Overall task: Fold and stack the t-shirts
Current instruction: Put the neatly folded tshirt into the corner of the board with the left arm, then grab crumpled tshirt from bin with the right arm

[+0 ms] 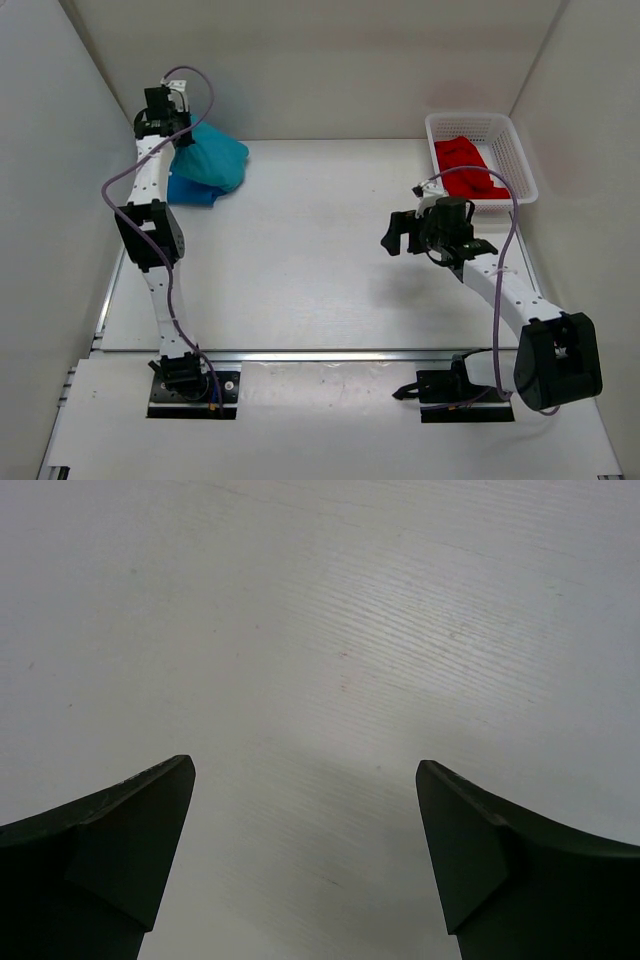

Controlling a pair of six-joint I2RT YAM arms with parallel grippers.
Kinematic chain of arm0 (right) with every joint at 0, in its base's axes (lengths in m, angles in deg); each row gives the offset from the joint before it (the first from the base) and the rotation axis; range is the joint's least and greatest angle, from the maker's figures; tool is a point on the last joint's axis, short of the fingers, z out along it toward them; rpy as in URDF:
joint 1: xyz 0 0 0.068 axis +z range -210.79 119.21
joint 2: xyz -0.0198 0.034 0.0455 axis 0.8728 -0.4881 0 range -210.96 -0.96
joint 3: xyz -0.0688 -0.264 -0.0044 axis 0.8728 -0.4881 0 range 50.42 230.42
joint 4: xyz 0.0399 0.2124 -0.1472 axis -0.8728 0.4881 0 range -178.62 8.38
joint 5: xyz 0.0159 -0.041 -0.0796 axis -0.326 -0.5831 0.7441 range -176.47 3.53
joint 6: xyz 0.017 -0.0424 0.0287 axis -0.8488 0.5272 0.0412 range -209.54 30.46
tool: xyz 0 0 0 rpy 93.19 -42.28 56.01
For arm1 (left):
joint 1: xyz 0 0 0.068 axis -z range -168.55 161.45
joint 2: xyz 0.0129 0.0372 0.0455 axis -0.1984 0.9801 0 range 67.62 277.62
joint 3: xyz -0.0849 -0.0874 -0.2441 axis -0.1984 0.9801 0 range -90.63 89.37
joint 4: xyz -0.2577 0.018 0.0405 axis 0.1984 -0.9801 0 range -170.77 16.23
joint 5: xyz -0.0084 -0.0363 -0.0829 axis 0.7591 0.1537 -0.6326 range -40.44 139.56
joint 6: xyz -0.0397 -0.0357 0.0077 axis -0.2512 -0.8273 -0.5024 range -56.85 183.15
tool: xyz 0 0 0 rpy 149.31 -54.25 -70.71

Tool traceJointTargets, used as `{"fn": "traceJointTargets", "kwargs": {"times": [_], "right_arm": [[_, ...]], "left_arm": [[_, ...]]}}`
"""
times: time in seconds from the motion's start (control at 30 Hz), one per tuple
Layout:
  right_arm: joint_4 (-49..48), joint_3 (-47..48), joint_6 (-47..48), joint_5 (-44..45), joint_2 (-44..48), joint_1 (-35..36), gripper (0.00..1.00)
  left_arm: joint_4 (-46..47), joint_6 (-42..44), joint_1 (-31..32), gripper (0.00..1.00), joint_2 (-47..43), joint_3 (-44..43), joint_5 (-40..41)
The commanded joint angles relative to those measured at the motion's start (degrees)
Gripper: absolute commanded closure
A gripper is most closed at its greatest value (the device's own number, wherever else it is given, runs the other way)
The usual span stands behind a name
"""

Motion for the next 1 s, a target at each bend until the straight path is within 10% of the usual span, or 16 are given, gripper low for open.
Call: {"fn": "traceJointTargets", "kwargs": {"times": [0.0, 0.53, 0.57, 0.67, 0.97], "right_arm": [[-0.13, 2.68, -1.09, 1.4, -1.0, 1.57, 0.09], [2.77, 9.0, -0.84, 2.11, -6.98, 4.99, 0.1], [3.12, 9.44, -1.1, 2.1, -7.24, 4.56, 0.1], [3.3, 10.49, 0.13, 2.45, -7.59, 4.91, 0.1], [4.62, 12.69, 0.23, 5.69, -2.85, 3.6, 0.09]], "left_arm": [[2.39, 0.21, -3.25, 1.0, -0.03, -0.53, 1.63], [3.2, -0.05, -8.7, 1.0, 6.56, -0.79, 8.03], [3.1, -0.57, -8.53, 0.91, 6.56, -1.48, 10.31], [2.49, -3.64, -8.52, 0.02, 5.95, -1.23, 10.77], [0.12, -11.55, -6.6, 0.02, -4.15, -4.13, 12.17]]}}
